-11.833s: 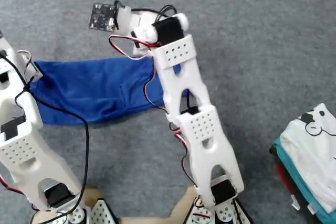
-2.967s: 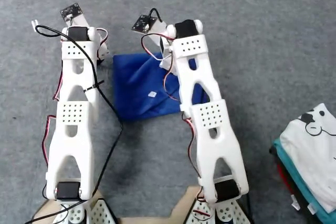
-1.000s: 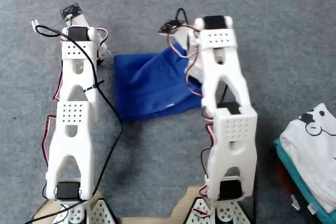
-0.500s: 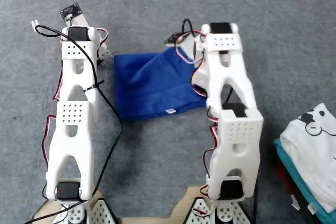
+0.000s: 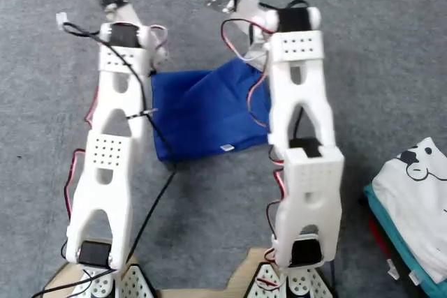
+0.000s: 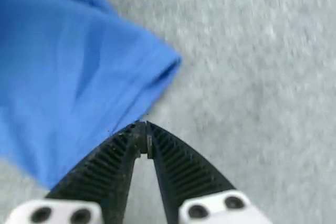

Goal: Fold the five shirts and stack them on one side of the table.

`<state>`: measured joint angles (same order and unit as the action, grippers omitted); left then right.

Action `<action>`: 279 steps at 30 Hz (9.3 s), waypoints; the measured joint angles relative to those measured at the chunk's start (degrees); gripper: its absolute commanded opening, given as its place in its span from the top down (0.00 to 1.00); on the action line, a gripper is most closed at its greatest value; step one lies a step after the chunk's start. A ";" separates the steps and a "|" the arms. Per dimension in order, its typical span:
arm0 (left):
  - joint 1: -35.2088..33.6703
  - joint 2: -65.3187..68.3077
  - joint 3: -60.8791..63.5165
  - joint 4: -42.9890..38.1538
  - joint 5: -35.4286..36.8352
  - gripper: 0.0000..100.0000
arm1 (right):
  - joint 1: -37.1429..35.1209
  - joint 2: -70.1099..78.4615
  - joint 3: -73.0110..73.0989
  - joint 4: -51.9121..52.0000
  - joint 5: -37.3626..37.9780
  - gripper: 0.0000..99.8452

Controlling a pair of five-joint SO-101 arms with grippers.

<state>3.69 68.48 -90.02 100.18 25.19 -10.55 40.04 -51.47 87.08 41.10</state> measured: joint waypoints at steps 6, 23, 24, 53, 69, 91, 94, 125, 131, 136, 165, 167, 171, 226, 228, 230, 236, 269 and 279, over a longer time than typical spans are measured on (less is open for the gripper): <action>2.81 0.00 6.15 0.00 2.64 0.98 | -1.41 10.29 -6.24 -3.60 0.00 1.00; 0.79 -2.55 20.40 -9.49 3.25 0.98 | 0.35 36.92 -32.00 -3.43 0.00 1.00; 0.44 -2.55 20.40 -9.67 3.25 0.98 | 0.35 37.45 -33.05 -2.99 0.00 1.00; -3.08 -2.55 14.33 -9.67 3.08 0.98 | -0.09 15.65 -33.85 14.42 -9.93 1.00; -3.16 -1.58 10.29 -9.41 3.08 0.84 | -1.41 -5.01 22.42 5.45 -16.62 1.00; -3.25 5.19 7.03 -13.89 2.99 0.84 | 2.55 -6.33 35.69 -5.10 -16.79 0.99; -3.34 5.27 5.36 -12.40 1.58 0.84 | 2.11 -6.33 26.73 -1.23 -18.64 0.91; -9.67 5.36 -3.25 -1.67 -6.59 0.79 | -3.87 7.82 16.79 4.57 -31.21 0.71; -9.67 5.36 -3.25 -1.67 -6.59 0.79 | -3.87 9.93 16.09 4.84 -31.21 0.75; -9.67 5.36 -3.25 -1.67 -6.59 0.79 | -3.78 10.37 16.00 5.01 -31.21 0.90; -10.37 5.36 -3.25 -1.85 -6.77 0.79 | 5.54 3.52 -1.23 14.51 -31.21 1.00; -10.37 5.36 -3.25 -1.85 -6.77 0.79 | 7.21 0.44 0.53 14.51 -31.21 1.00; -10.37 5.36 -3.25 -1.85 -8.35 0.79 | 11.87 -5.36 4.57 14.51 -31.21 1.00; -10.37 5.36 -3.25 -2.99 -7.47 0.78 | 84.75 -47.30 39.91 14.42 -2.11 0.70; -10.37 6.33 -3.25 -3.25 -7.47 0.78 | 84.75 -47.30 38.77 14.42 -2.11 0.70; -10.37 7.56 -3.25 -3.43 -7.47 0.78 | 84.75 -47.30 37.63 14.42 -2.11 0.70; -10.55 8.09 -3.25 -4.66 -7.47 0.79 | 76.92 -49.41 36.13 14.42 -2.81 0.99; -12.57 -96.79 95.56 -10.55 -32.26 0.98 | 23.30 -96.09 92.31 -9.49 -21.36 0.99; -18.02 -129.41 145.32 -34.20 -38.07 0.98 | 22.77 -109.89 118.15 -22.42 -21.36 0.99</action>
<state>-14.33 -60.92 55.30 65.98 -12.88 12.22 -69.85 66.68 64.66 19.74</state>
